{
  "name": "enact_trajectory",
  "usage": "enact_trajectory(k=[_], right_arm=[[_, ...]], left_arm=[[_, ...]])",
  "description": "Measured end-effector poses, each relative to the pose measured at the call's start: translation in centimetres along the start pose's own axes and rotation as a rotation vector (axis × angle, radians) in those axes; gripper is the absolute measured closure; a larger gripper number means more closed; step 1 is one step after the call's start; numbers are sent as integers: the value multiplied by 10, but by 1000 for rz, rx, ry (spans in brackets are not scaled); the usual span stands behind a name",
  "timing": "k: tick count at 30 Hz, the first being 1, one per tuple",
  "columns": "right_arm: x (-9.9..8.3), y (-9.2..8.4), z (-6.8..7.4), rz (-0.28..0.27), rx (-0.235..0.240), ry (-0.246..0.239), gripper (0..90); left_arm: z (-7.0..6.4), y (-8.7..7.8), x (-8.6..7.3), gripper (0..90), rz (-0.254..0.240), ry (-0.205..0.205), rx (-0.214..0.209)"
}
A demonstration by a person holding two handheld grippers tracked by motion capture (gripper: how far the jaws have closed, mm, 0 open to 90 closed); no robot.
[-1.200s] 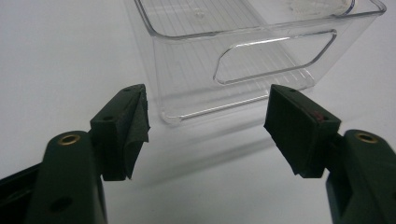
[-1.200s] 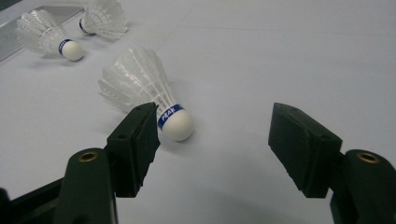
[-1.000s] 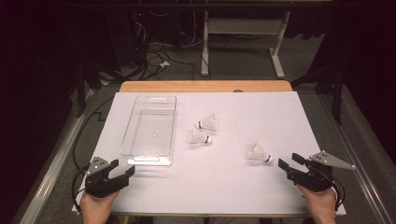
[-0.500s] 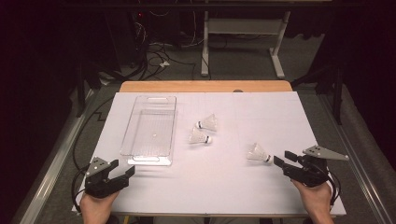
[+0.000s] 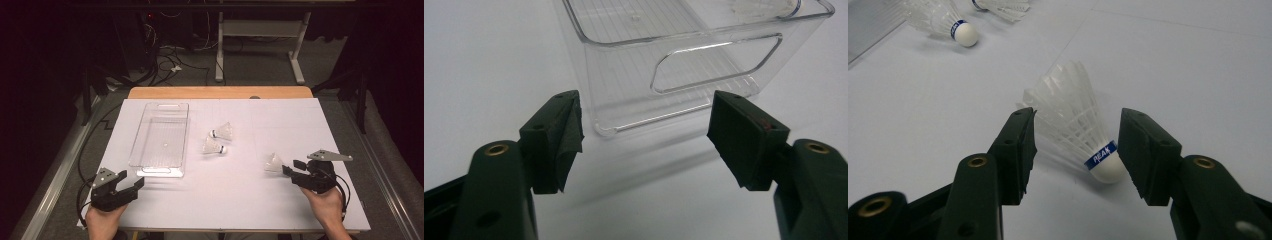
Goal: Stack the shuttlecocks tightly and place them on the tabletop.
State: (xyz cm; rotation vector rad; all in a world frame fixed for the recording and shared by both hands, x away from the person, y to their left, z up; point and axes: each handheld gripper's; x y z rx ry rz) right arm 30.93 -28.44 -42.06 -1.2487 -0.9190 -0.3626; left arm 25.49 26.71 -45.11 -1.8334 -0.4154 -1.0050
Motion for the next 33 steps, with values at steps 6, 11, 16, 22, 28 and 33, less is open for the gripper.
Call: enact_trajectory(k=[6,11,16,22,28,33], right_arm=[[11,9,4,33,-10,-4,498],[19,12,7,54,-18,-4,498],[32,15,13,84,-21,-22,498],[45,24,17,129,-41,-45,497],[53,33,20,167,-51,-67,496],[58,40,21,215,-59,-66,498]], left_arm=[[0,1,0,309,5,1,-4],[-2,0,0,310,1,6,2],[-2,0,0,311,0,7,2],[-1,1,0,310,2,4,-3],[-2,1,0,309,11,7,-4],[-2,1,0,309,10,4,-6]])
Point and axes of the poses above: each handheld gripper's, and its own axes: y roughly forward along the jaws, x roughly out of its top, z roughly to its left, and after that the axes turned 6 degrees about -x, right-handed
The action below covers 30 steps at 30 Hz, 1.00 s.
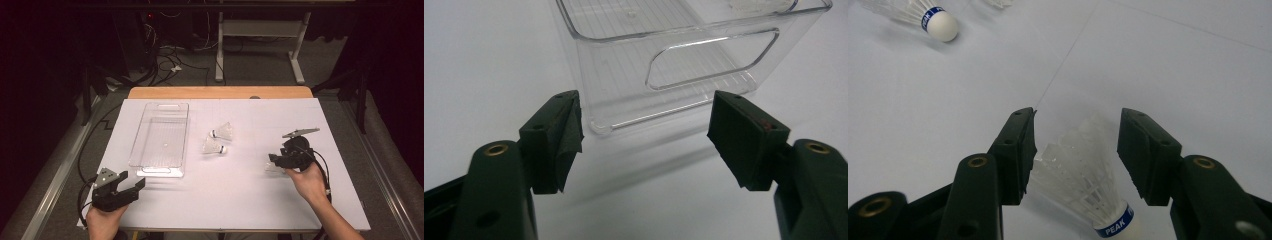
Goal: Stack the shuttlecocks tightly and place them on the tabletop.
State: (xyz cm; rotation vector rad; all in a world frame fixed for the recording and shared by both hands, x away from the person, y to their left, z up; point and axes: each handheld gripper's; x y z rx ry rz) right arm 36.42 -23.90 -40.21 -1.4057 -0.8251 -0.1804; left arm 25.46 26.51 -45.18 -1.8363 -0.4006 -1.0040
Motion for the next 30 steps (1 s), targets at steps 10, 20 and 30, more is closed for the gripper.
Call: enact_trajectory(k=[10,20,30], right_arm=[[9,10,1,74,-19,-13,518],[14,16,4,127,-36,-35,569],[16,14,7,138,-60,-66,703]], left_arm=[[-1,1,0,312,0,3,-2],[-1,0,0,311,-4,7,-8],[-1,1,1,310,-3,7,-10]])
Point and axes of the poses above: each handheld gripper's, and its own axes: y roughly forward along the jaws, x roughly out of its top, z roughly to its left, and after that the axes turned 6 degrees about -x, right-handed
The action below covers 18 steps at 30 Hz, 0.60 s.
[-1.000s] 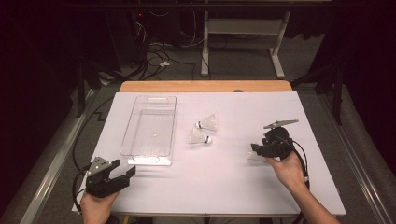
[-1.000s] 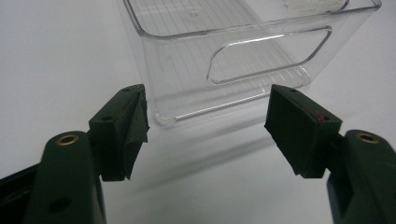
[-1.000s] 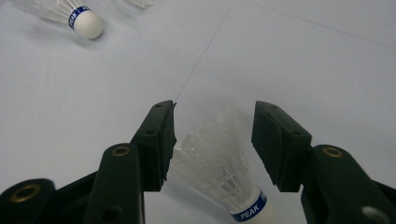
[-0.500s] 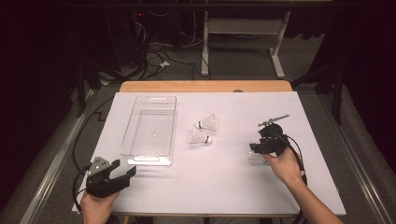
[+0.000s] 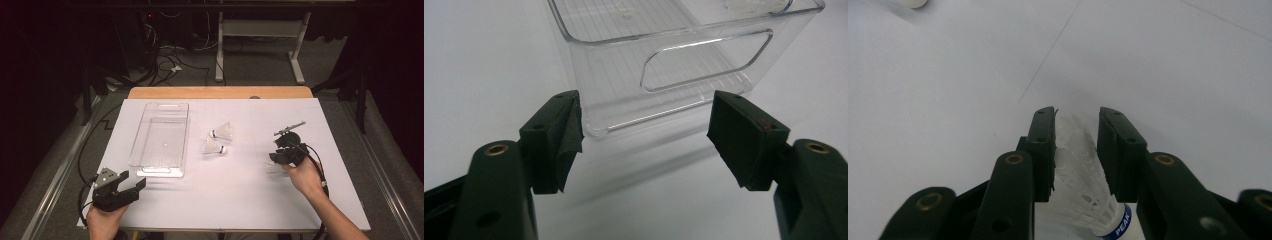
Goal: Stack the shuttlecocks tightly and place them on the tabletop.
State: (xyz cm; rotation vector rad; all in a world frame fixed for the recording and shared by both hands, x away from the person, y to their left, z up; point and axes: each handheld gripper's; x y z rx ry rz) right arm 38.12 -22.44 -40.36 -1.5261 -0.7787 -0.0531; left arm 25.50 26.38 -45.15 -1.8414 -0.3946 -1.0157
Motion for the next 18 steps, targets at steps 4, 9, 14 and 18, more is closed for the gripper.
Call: enact_trajectory(k=[4,9,14,18], right_arm=[[1,-1,0,9,-13,-23,757],[3,-4,-1,23,-25,-51,828],[2,-4,0,19,-29,-61,876],[2,-5,-1,19,-30,-74,890]], left_arm=[[0,0,0,311,-1,-1,-2],[0,0,0,312,0,-2,-4],[0,0,0,312,-2,-1,-2],[0,0,0,313,0,0,1]])
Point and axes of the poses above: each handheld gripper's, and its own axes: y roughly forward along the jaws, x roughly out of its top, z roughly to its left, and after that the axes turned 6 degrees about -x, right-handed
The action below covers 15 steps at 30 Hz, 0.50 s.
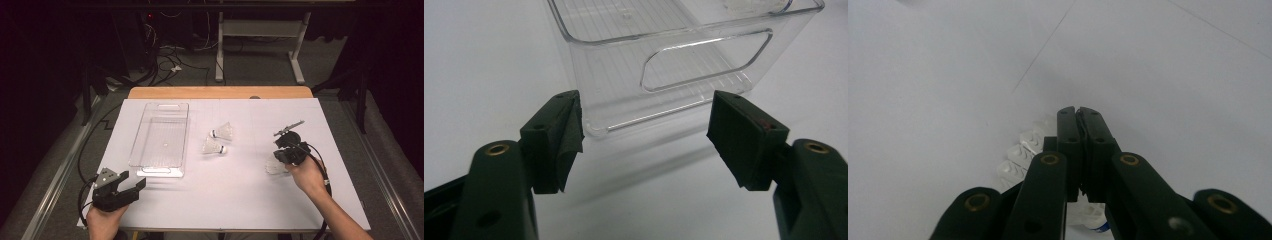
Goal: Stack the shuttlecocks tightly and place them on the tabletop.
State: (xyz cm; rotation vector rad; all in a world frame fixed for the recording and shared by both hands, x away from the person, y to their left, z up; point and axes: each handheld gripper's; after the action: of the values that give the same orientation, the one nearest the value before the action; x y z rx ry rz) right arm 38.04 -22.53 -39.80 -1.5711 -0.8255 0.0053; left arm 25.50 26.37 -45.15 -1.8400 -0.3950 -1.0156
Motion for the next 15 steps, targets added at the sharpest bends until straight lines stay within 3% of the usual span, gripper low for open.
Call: enact_trajectory(k=[15], right_arm=[[5,-7,-2,-66,19,2,897]], left_arm=[[1,-1,0,313,0,5,11]])
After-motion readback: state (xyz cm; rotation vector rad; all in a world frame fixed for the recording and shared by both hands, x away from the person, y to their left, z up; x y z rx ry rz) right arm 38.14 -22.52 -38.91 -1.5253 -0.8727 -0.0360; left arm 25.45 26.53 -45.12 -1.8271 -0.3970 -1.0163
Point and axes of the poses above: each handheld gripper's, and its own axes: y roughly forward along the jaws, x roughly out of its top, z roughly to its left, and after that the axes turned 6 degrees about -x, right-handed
